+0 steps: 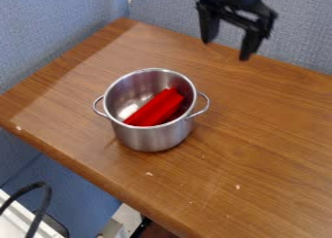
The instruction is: Put the red object in the metal pot
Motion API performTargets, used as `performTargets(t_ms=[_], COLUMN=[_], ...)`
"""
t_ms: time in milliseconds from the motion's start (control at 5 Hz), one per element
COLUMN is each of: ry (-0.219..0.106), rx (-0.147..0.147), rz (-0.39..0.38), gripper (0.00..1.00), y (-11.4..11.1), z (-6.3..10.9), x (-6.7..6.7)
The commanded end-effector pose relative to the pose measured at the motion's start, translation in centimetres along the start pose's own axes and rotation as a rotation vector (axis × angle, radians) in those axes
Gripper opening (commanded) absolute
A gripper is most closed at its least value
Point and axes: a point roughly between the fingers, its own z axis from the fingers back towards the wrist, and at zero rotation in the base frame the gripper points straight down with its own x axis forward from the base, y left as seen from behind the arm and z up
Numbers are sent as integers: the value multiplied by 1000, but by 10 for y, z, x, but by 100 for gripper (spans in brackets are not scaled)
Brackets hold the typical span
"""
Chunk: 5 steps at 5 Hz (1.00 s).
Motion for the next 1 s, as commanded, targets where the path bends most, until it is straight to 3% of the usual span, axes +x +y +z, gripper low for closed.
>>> performTargets(t_ms=[0, 400, 800], ry=[-60, -79, -95], rx=[-4, -28, -29], rz=[13, -139, -125], gripper=[100, 100, 100], y=[-1, 23, 25], z=[14, -15, 11], x=[12, 5, 6])
